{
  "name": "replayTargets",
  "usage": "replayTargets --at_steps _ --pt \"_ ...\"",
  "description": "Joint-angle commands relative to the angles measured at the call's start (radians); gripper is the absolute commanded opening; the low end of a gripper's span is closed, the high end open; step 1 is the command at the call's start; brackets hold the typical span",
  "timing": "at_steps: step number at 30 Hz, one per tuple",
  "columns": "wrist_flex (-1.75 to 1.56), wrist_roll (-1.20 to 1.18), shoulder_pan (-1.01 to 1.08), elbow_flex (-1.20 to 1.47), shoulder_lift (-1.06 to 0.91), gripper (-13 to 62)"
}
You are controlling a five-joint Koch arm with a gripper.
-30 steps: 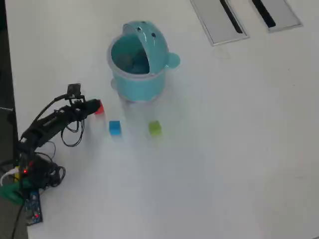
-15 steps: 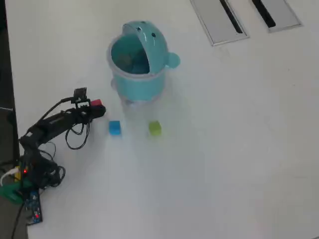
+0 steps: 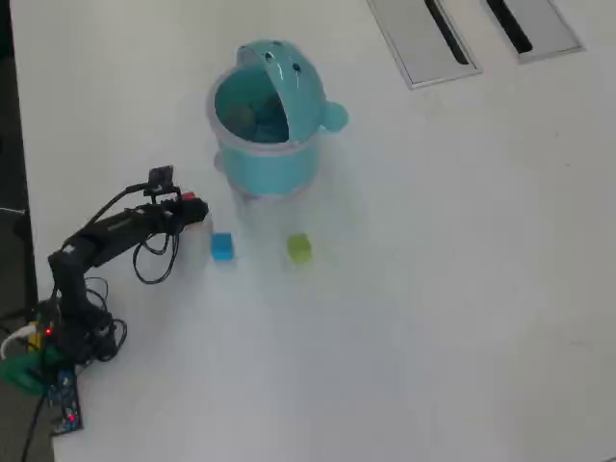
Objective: Grasp RGB lego blocks and put them in the bin one by one.
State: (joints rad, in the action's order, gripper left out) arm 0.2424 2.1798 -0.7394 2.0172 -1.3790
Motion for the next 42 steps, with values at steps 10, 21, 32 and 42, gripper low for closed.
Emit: replayTargets --at_steps 10,21,32,42 --pt "-0.023 -0.132 -0.012 -0.098 0.035 15.5" --pt "0.017 -0.14 -0.014 -0.064 -0.152 12.6" --pt "0.103 -0.213 -0.074 -0.109 -0.325 12.7" --pt "0.089 -0.42 -0.092 -0.273 -0.446 12.6"
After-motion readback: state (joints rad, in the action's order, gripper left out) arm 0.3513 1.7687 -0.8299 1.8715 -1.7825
